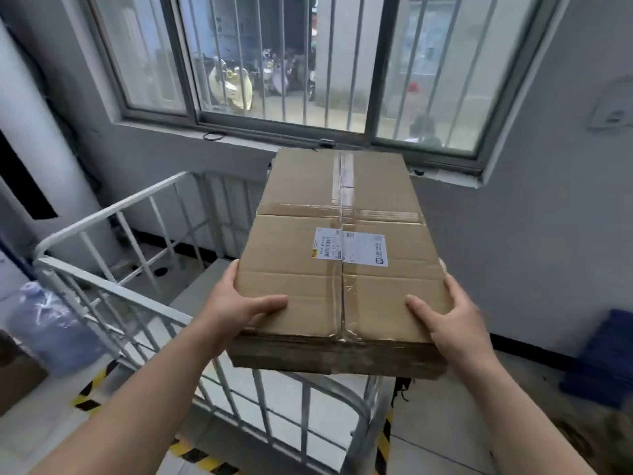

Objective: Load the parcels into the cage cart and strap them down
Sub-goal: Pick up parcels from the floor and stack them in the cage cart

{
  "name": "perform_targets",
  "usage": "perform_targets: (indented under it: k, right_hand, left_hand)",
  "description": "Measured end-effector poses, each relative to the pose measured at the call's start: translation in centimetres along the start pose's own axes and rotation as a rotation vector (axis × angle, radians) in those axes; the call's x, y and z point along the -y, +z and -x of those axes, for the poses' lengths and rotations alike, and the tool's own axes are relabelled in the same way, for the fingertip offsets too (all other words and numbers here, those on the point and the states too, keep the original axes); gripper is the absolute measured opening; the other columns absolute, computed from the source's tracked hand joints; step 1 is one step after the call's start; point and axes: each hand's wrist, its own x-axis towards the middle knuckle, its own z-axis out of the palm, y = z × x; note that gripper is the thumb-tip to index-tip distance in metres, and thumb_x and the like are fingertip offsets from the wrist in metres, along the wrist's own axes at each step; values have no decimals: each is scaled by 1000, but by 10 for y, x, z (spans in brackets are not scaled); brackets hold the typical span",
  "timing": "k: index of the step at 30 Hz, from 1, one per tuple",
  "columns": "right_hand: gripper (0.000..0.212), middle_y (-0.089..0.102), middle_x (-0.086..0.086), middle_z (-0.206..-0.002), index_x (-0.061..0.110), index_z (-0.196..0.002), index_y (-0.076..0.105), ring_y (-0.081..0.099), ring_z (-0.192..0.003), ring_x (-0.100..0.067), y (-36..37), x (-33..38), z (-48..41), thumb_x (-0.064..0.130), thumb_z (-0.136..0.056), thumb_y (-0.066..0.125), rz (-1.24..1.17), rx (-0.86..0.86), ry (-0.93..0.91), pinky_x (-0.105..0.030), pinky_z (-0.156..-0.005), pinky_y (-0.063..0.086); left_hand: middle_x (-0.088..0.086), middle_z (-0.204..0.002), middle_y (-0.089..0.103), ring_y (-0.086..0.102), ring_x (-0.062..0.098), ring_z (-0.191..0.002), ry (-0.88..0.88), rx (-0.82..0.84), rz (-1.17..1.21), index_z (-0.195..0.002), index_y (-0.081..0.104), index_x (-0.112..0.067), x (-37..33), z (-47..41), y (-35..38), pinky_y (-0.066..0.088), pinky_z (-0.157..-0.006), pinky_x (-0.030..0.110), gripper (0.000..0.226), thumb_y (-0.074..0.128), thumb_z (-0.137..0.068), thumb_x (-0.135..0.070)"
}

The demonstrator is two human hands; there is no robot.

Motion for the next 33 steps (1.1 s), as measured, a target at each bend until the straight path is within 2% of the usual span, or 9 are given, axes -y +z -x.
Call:
perform_targets:
  k: [3,6,11,15,18,23,27,29,33]
  right_hand:
    - [85,54,10,-130,36,-146,31,56,-114,-18,52,25,-18,58,-73,70,17,71,0,-48,-98,45]
    - [90,52,8,-136,34,-148,27,55,-118,-19,100,42,-42,60,-73,70,28,129,8,-47,-100,45]
    - [85,53,8,-134,34,-146,30,55,-117,-21,176,67,-90,59,-74,69,63,214,18,-47,-102,42]
    - [89,51,8,-138,33,-147,29,54,-119,-21,236,86,-131,61,-73,68,90,261,39,-47,-102,42]
    - [90,51,9,-138,32,-147,28,53,-120,-22,275,98,-154,62,-72,68,114,281,62,-48,-102,41]
    - [93,49,8,-140,34,-147,28,51,-122,-26,349,118,-181,64,-69,69,149,295,129,-48,-103,41]
    - [91,48,6,-142,30,-147,30,50,-124,-27,412,134,-192,61,-71,69,159,269,163,-48,-104,39]
    - [89,47,5,-144,28,-147,31,49,-126,-27,444,143,-192,59,-73,69,161,243,195,-48,-106,38]
    - [92,46,5,-145,30,-147,30,49,-125,-27,502,156,-189,62,-69,67,150,195,285,-49,-106,38]
  left_hand:
    - [-11,-98,61,60,2,-85,-39,-50,-1,-121,41,-29,6,-25,-44,46,-58,11,75,86,-65,-6]
    - [-13,-94,57,57,1,-82,-76,-100,-5,-122,37,-31,12,-54,-77,45,-53,12,77,84,-68,-6]
    - [-11,-91,56,55,4,-82,-156,-157,-35,-118,36,-31,25,-117,-120,43,-64,19,75,86,-66,-10]
    - [-10,-91,53,52,6,-80,-213,-187,-41,-137,38,-22,27,-171,-149,41,-69,25,84,85,-69,-12]
    - [-5,-102,50,51,15,-92,-261,-190,-45,-147,30,-17,33,-207,-172,39,-83,28,96,86,-69,-14]
    - [-2,-108,53,53,21,-104,-341,-146,-62,-145,31,-19,57,-276,-226,44,-94,36,99,89,-64,-19]
    - [-2,-108,59,56,16,-96,-357,-66,-105,-126,44,-21,76,-336,-274,47,-84,34,77,89,-64,-23]
    - [-6,-102,58,55,11,-89,-356,-16,-116,-117,44,-24,83,-365,-299,46,-71,29,67,88,-67,-22]
    - [-8,-99,59,57,10,-87,-356,68,-155,-120,45,-24,95,-423,-344,45,-66,25,68,87,-67,-18]
